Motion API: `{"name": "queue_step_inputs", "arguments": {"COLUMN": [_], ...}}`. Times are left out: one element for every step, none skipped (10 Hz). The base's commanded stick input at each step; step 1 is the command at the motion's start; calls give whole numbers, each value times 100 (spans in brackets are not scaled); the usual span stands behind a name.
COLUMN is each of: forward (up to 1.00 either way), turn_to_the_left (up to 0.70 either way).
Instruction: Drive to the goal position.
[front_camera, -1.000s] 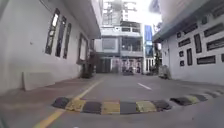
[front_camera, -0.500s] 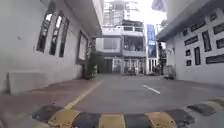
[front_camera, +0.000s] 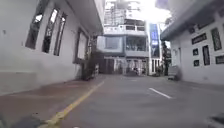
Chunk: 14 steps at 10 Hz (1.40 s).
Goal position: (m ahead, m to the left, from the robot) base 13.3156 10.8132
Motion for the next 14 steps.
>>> {"name": "queue_step_inputs", "arguments": {"forward": [100, 100, 100, 100, 100, 100, 100, 100, 100, 100, 100, 100, 100, 100], "turn_to_the_left": [0, 0, 0, 0, 0, 0, 0, 0, 0, 0, 0, 0, 0, 0]}}
